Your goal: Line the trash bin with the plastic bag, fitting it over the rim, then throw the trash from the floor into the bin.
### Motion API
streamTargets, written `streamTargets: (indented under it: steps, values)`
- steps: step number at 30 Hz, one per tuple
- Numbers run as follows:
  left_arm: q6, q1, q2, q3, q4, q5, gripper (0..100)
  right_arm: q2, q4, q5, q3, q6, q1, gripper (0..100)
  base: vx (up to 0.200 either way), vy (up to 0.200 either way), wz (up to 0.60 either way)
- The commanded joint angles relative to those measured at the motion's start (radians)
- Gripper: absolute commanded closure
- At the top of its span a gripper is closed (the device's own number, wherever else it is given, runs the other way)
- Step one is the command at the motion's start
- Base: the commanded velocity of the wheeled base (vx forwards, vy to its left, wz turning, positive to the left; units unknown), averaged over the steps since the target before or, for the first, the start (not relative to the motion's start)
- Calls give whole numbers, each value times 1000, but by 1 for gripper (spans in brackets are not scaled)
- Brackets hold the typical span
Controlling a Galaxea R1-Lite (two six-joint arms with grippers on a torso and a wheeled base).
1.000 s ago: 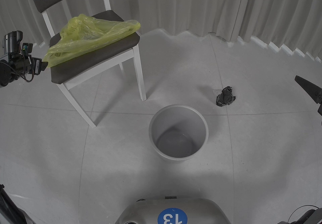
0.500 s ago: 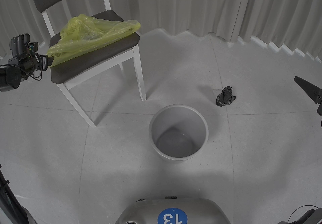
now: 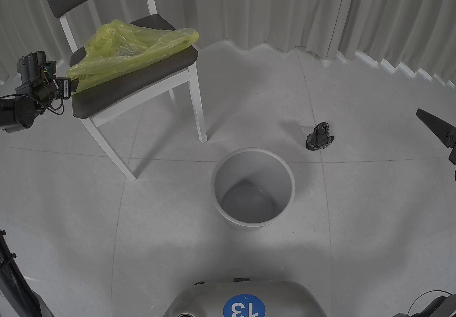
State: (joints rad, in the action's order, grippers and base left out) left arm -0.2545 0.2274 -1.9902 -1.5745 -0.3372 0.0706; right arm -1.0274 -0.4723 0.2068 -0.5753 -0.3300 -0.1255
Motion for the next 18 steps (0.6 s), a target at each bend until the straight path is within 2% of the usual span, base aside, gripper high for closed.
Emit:
streamTargets:
  steps: [1,18]
  values:
    - [0,7,-16,-16,-2,-2,100,3,0,0,3,0,0,0,0,0,0]
    - [18,6,-13,-32,4,-2,100,4,0,0,3,0,0,0,0,0,0]
